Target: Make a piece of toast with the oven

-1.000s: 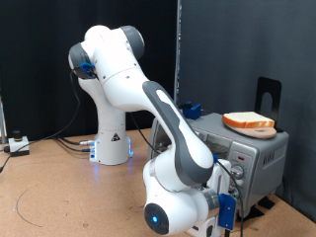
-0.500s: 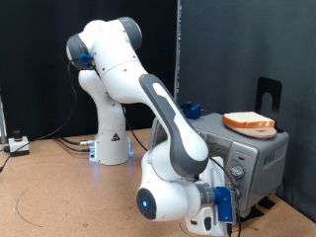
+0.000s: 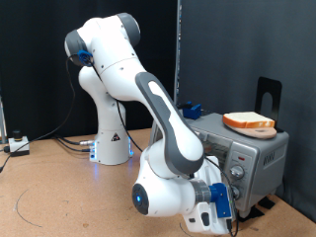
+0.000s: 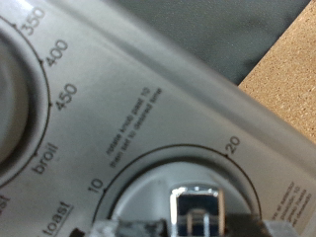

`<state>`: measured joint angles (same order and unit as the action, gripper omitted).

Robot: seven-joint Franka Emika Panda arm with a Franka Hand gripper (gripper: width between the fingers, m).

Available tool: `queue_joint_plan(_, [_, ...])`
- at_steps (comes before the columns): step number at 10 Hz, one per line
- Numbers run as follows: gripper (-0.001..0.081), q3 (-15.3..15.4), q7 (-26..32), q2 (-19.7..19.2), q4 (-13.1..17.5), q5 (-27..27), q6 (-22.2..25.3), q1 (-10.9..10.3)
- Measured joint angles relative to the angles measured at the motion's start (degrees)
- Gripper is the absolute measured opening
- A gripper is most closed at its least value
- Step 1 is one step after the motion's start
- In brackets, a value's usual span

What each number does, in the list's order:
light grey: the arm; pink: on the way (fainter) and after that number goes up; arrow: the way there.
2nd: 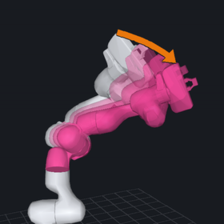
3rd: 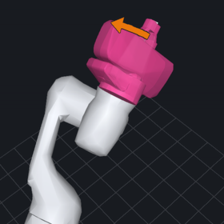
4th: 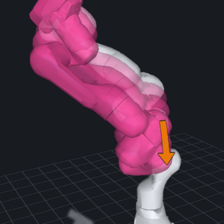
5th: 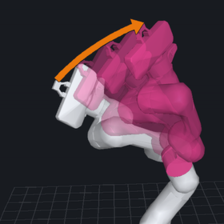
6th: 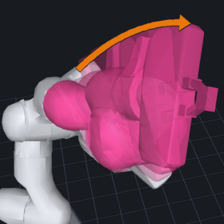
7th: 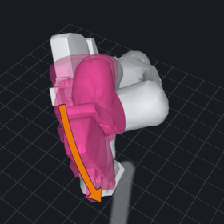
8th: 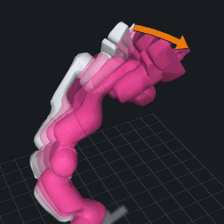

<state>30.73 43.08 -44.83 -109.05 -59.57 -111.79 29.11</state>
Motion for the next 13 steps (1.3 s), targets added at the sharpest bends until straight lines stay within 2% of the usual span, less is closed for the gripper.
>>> queue_joint_plan(4, [0.0096,-0.04,-0.28,0.00,0.00,0.00,-0.14,-0.02])
queue_joint_plan(5, [0.0096,-0.16,-0.27,0.02,0.24,-0.03,-1.88,-0.03])
queue_joint_plan(7, [0.0358,-0.75,-1.40,0.02,1.06,0.08,-2.65,0.03])
queue_joint_plan(8, [0.0358,-1.02,-2.36,0.02,1.56,0.38,-1.89,0.21])
queue_joint_plan(9, [0.0560,-1.47,-4.19,0.04,2.25,1.37,0.81,0.72])
queue_joint_plan(10, [0.0560,-2.13,-6.69,0.14,3.11,3.13,4.72,1.58])
queue_joint_plan(11, [0.0695,-2.77,-9.16,0.37,3.93,5.07,8.36,2.63])
queue_joint_plan(12, [0.0786,-3.59,-11.59,0.91,4.59,6.82,10.92,3.40])
queue_joint_plan(13, [0.0786,-4.45,-14.42,1.76,4.96,8.29,12.49,3.94])
